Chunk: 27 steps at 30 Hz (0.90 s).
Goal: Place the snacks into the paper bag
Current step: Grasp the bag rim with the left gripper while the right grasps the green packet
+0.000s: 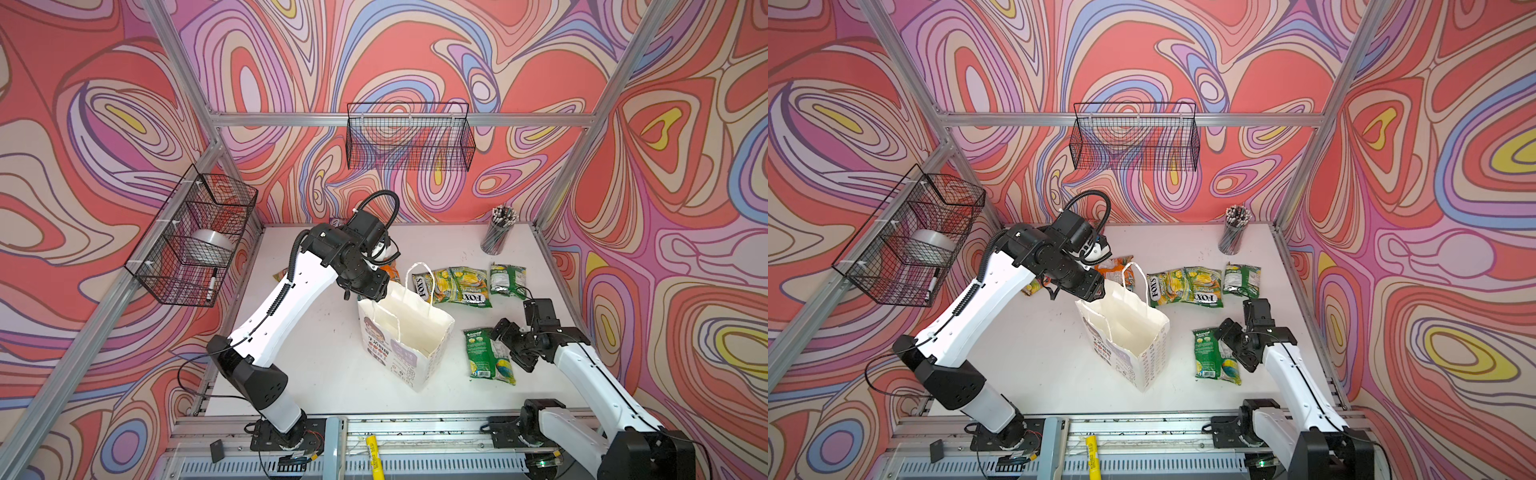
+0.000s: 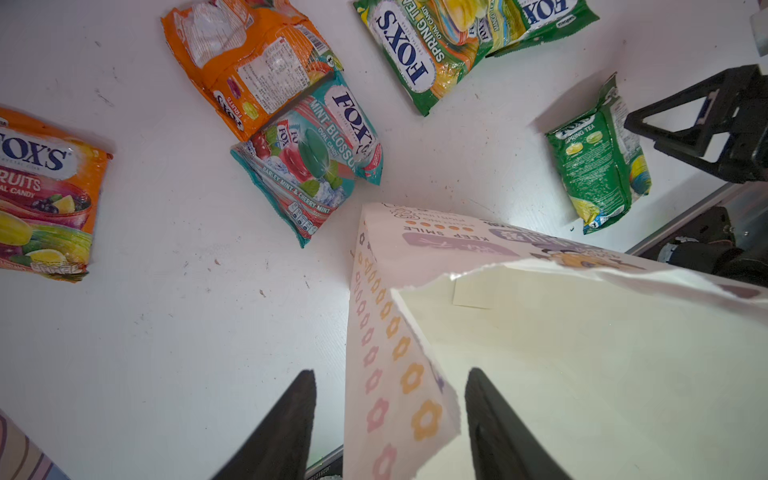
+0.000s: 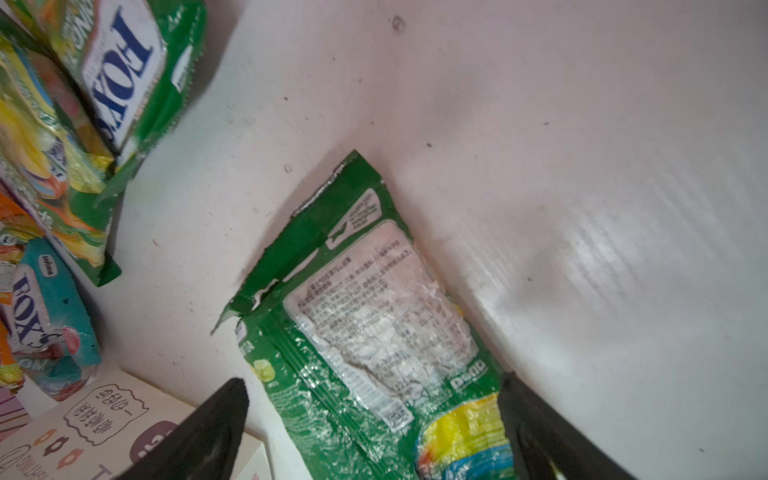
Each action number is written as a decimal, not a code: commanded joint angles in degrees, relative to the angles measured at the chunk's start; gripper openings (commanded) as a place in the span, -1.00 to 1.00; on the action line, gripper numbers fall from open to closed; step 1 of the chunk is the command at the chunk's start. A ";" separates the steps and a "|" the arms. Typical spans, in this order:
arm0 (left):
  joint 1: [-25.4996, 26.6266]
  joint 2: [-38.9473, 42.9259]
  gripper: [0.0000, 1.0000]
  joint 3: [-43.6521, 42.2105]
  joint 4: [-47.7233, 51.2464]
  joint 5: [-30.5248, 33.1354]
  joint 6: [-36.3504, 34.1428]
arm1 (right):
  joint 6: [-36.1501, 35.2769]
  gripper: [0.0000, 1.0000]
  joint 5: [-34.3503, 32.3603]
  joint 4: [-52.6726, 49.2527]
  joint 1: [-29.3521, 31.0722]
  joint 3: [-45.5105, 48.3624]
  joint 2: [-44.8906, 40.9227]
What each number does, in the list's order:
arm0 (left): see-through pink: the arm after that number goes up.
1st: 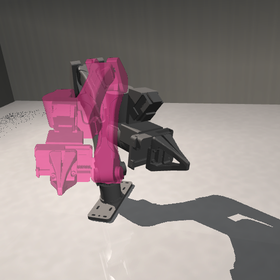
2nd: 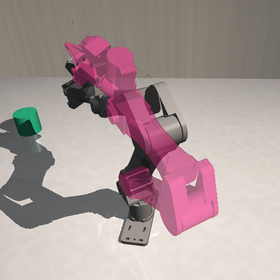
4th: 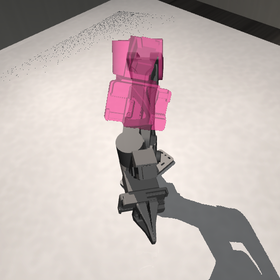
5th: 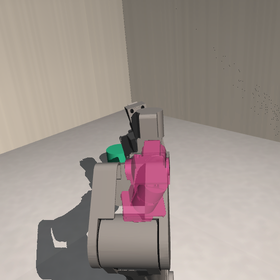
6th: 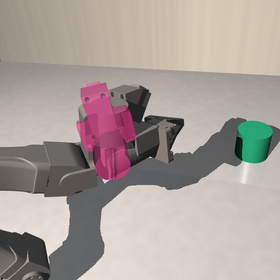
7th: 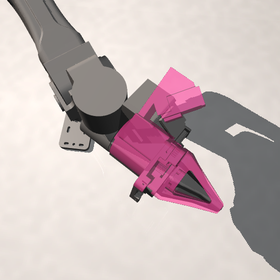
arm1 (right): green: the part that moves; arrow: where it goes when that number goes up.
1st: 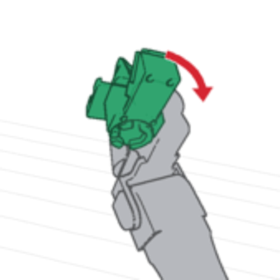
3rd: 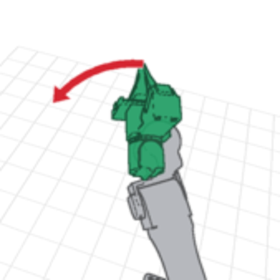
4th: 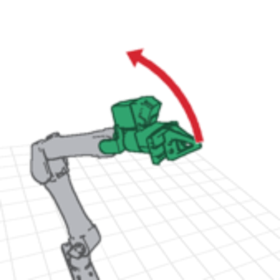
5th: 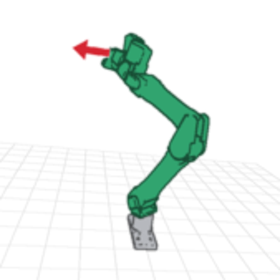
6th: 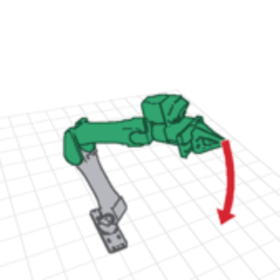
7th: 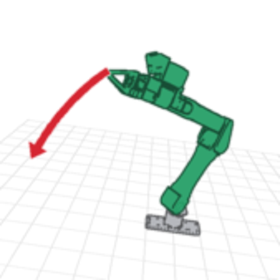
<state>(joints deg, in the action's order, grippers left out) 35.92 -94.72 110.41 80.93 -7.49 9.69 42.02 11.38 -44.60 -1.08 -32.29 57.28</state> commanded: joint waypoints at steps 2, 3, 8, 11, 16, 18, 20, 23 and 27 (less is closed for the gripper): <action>0.20 -1.28 -0.12 -2.00 0.23 -1.21 1.18 | -0.77 0.97 -1.39 -0.15 0.47 1.05 1.05; 0.26 -1.70 -0.19 -2.13 0.20 -0.84 1.56 | -0.72 0.97 -1.35 -0.01 0.60 1.17 1.48; 0.27 -2.84 -0.95 -1.48 0.49 2.59 4.47 | -0.67 0.97 -2.13 1.34 1.95 1.63 4.23; 0.20 -2.82 -1.00 1.47 3.10 7.17 7.66 | 0.55 0.97 -4.23 1.87 5.44 1.01 6.52; -0.97 2.78 -1.00 3.05 4.94 11.86 14.70 | 3.12 0.97 -10.74 1.39 12.62 -1.11 10.12; -3.31 6.20 -1.00 1.54 3.50 9.13 18.27 | 3.25 0.97 -11.48 2.13 14.00 -1.77 12.22; -6.40 8.88 -1.00 0.41 2.71 7.72 21.17 | 3.42 0.97 -11.88 2.94 15.07 -2.20 14.73; -9.44 10.99 -1.00 0.64 3.06 7.80 22.88 | 3.77 0.91 -11.64 4.94 16.32 -2.32 18.15; -10.29 11.72 -1.00 0.05 4.72 9.69 24.89 | 4.21 0.54 -10.85 7.87 16.98 -2.82 20.40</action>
<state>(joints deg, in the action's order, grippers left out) 25.98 -82.15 111.13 83.05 0.80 30.79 45.32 1.28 -40.27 15.27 -36.07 75.09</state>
